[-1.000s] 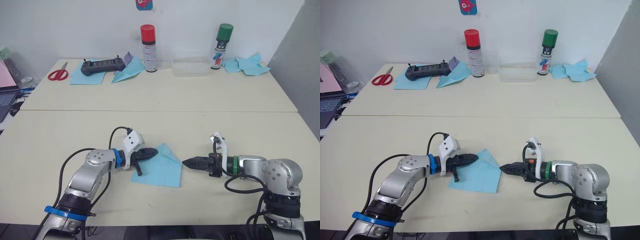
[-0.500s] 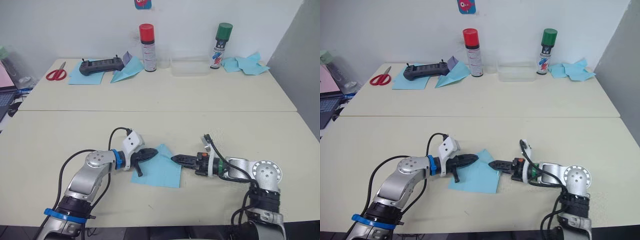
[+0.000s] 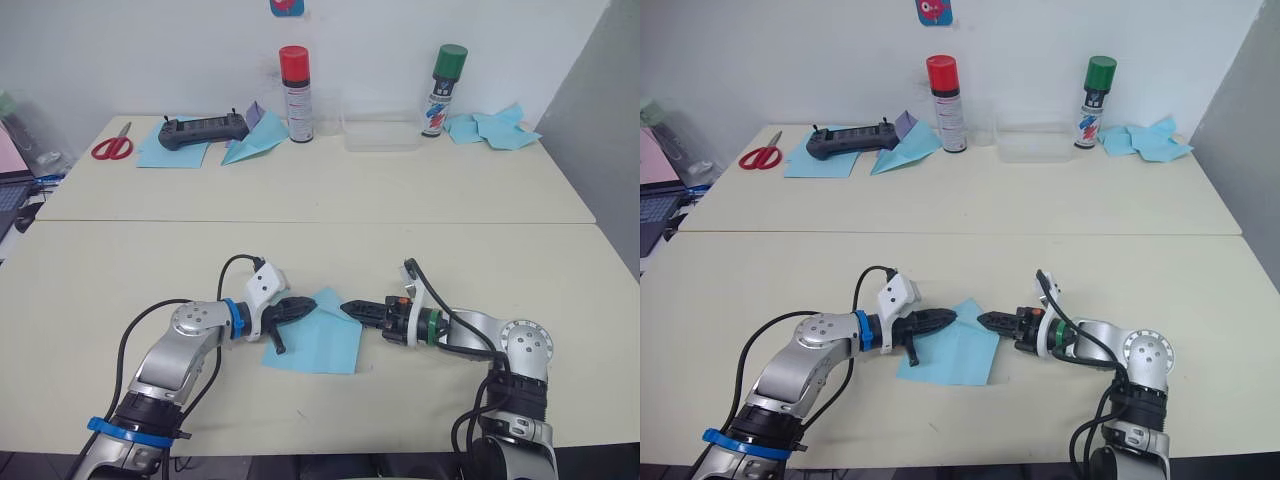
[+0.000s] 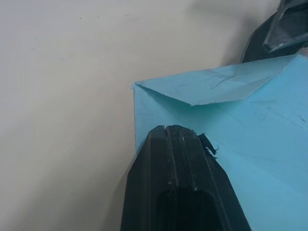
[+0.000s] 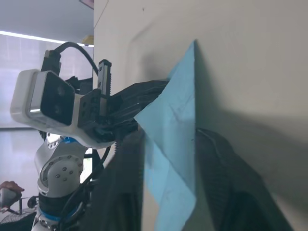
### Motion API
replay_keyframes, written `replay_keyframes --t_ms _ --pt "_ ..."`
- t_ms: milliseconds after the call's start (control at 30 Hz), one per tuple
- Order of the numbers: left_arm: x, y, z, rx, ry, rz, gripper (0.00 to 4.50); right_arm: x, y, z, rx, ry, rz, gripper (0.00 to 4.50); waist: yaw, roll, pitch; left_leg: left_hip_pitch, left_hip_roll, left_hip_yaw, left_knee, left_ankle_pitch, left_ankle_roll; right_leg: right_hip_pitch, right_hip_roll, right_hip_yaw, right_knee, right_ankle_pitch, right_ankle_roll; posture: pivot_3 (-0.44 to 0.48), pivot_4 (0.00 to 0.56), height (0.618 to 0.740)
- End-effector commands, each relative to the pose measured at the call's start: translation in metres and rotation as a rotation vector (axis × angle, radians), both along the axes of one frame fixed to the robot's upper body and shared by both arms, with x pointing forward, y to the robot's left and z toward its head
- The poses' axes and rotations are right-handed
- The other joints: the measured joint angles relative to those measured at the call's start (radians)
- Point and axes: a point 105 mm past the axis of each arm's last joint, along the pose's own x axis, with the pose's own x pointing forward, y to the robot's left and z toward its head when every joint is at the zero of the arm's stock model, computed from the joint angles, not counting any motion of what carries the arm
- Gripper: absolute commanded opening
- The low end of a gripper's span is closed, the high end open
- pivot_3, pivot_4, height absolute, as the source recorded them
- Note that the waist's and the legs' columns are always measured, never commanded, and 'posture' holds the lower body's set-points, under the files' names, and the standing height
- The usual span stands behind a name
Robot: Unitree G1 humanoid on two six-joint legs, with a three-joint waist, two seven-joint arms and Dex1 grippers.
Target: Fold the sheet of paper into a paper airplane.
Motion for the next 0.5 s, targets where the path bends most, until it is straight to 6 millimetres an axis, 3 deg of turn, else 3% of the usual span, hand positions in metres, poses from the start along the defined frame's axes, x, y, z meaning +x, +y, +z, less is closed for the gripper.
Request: replay_keyframes --t_ms 33,67,500 --pt "-0.0034 0.0051 -0.0151 0.048 0.051 0.019 0.02 -0.0002 0.0026 0.0093 0.034 -0.030 0.011 0.21 0.000 0.000 0.000 0.000 0.000 0.000 0.000 0.000 0.000 0.000 0.000 0.000 0.000 0.000 0.000 0.000 0.150 0.740" --pt "-0.0035 0.0053 -0.0152 0.048 0.052 0.019 0.02 -0.0003 0.0027 0.0095 0.034 -0.029 0.011 0.01 0.000 0.000 0.000 0.000 0.000 0.000 0.000 0.000 0.000 0.000 0.000 0.000 0.000 0.000 0.000 0.000 0.150 0.740" --pt "-0.0044 0.0057 -0.0150 0.050 0.051 0.016 0.02 -0.0038 0.0070 0.0170 0.037 -0.054 0.043 0.01 -0.001 0.000 0.000 0.000 0.000 0.000 -0.001 0.000 0.000 0.000 0.000 0.000 -0.001 0.000 0.000 0.000 0.150 0.740"
